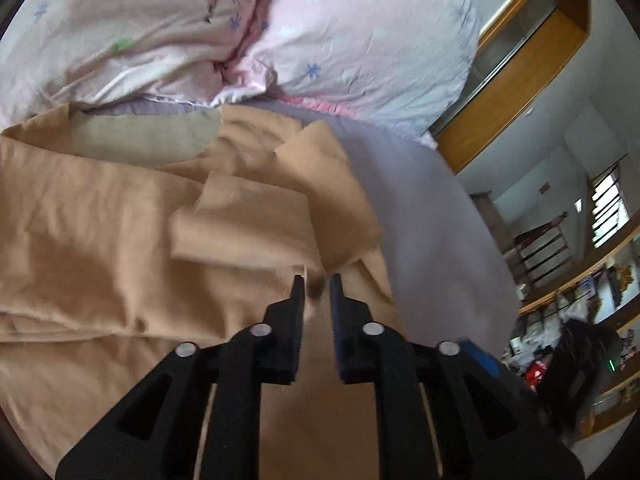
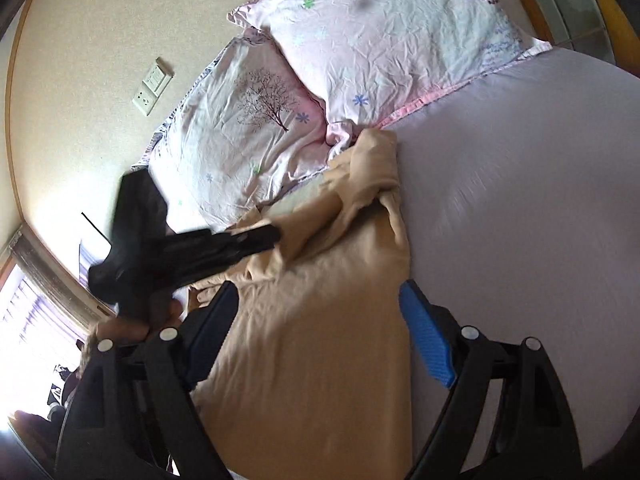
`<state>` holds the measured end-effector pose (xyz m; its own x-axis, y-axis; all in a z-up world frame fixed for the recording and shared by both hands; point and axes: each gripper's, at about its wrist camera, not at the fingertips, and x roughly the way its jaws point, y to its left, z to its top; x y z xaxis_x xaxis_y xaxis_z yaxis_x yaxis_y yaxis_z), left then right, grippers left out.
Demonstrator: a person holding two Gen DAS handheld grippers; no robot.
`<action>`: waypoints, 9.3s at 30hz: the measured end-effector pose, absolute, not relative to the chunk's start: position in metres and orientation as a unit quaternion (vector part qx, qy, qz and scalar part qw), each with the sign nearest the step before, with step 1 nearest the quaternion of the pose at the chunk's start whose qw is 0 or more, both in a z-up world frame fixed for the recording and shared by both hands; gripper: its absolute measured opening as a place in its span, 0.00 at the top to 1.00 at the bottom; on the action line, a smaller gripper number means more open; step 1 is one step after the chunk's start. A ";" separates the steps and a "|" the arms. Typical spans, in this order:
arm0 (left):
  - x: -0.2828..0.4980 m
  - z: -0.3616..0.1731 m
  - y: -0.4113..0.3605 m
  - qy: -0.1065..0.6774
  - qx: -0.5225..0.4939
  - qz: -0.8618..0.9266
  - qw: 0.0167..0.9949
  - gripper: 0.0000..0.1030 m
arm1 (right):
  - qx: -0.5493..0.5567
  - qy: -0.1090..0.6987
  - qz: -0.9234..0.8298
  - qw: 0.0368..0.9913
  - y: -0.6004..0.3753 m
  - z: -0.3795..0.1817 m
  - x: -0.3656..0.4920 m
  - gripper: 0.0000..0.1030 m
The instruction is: Fold small clothes
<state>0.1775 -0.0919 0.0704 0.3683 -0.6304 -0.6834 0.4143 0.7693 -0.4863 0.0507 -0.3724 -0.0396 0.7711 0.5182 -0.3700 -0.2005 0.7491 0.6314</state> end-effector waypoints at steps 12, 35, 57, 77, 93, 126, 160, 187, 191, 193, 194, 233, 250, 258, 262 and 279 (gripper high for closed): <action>0.099 0.076 0.059 0.400 -0.090 -0.138 0.902 0.33 | 0.011 0.339 0.205 0.918 -0.247 0.004 0.159 0.51; -0.012 0.047 0.163 0.362 -0.185 -0.226 0.885 0.10 | 0.300 0.272 0.214 0.889 -0.422 -0.040 0.010 0.31; -0.030 -0.044 0.185 0.425 -0.312 -0.290 0.799 0.64 | 0.322 0.356 0.426 0.767 -0.384 -0.137 -0.059 0.94; 0.212 0.070 0.163 0.355 -0.276 -0.210 0.868 0.96 | 0.394 0.261 0.266 0.840 -0.362 -0.002 0.215 0.95; 0.302 0.023 0.196 0.410 -0.416 -0.146 0.798 0.69 | 0.409 0.343 0.116 0.838 -0.345 -0.044 0.354 0.45; 0.264 0.103 0.024 0.438 -0.363 -0.299 0.766 0.83 | 0.295 0.217 0.187 0.912 -0.385 0.004 0.127 0.22; 0.290 0.010 -0.077 0.539 -0.290 -0.324 0.722 0.60 | 0.377 0.407 0.249 0.794 -0.389 -0.071 0.230 0.63; 0.195 0.067 0.035 0.416 -0.170 -0.325 0.832 0.42 | 0.283 0.418 0.251 0.826 -0.271 -0.024 0.315 0.92; 0.193 0.062 0.033 0.416 -0.177 -0.352 0.819 0.42 | 0.289 0.356 0.209 0.864 -0.299 -0.006 0.295 0.92; 0.194 0.060 0.027 0.422 -0.162 -0.346 0.822 0.42 | 0.254 0.406 0.186 0.858 -0.296 -0.014 0.297 0.89; 0.192 0.060 0.025 0.422 -0.156 -0.343 0.824 0.42 | 0.253 0.412 0.173 0.858 -0.299 -0.013 0.289 0.83; 0.117 0.011 0.016 0.454 0.067 -0.105 0.882 0.01 | -0.031 0.420 0.088 0.903 -0.232 -0.063 0.092 0.02; 0.117 0.011 0.016 0.454 0.066 -0.106 0.882 0.01 | -0.033 0.419 0.091 0.903 -0.233 -0.064 0.092 0.02; 0.117 0.011 0.016 0.454 0.066 -0.106 0.882 0.01 | -0.033 0.418 0.090 0.903 -0.233 -0.064 0.092 0.02; 0.117 0.011 0.016 0.453 0.066 -0.106 0.882 0.01 | -0.033 0.418 0.090 0.903 -0.233 -0.064 0.092 0.02; 0.117 0.011 0.016 0.453 0.066 -0.106 0.883 0.01 | -0.032 0.418 0.090 0.903 -0.233 -0.064 0.092 0.02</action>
